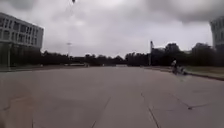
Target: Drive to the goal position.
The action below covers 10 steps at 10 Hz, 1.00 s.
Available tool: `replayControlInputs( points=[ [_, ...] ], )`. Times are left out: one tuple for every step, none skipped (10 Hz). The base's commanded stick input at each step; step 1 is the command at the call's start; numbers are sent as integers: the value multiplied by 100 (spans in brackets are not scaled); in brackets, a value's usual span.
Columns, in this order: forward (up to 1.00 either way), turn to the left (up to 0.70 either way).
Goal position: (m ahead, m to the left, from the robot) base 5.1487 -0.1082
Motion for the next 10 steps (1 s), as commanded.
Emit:
replayControlInputs(
  points=[
    [100, 0],
    [100, 0],
    [100, 0],
    [100, 0],
    [100, 0],
    [100, 0],
    [100, 0],
    [100, -3],
    [100, -6],
    [100, -6]
  ],
)
